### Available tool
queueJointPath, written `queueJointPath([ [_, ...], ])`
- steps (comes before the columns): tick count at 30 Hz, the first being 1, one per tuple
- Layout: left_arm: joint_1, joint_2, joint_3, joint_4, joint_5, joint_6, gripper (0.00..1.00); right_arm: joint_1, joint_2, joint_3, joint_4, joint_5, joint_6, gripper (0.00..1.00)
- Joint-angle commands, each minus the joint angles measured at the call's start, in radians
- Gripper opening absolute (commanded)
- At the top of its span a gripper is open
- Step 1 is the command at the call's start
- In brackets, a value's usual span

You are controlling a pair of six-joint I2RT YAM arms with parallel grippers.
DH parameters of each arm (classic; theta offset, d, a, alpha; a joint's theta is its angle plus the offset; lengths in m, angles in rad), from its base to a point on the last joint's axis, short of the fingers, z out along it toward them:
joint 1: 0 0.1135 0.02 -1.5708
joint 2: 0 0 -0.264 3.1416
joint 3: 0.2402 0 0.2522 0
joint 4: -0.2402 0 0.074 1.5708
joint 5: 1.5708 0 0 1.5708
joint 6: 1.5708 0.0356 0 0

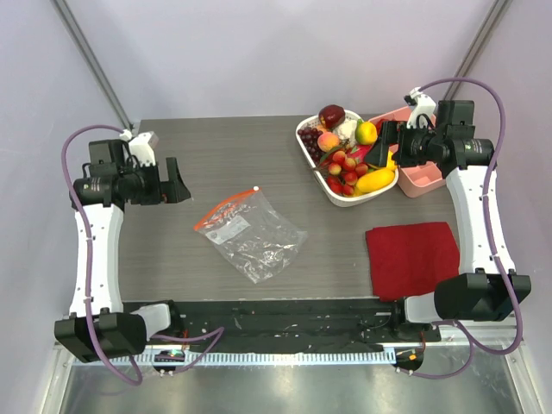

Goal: Place the food in the zip-top bag and seal the zipper
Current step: Pick up the zipper food storage bag at the center of the board.

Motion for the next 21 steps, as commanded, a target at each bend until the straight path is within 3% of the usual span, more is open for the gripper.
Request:
queueJointPath([
  [1, 0.002, 0.017, -0.009, 0.048, 0.037, 0.048, 1.00, -0.001, 0.002, 0.002, 0.013, -0.034, -0.011, 1.00],
  [15, -0.006, 0.279, -0.075, 0.200, 0.329, 0.140, 1.00, 0.022, 0.031, -0.013, 0.021, -0.057, -0.001, 1.00],
  [21, 0.013, 0.431, -0.069, 0.130, 0.417, 0.233, 1.00, 0.025, 0.036, -0.016, 0.016, -0.055, -0.008, 1.00],
])
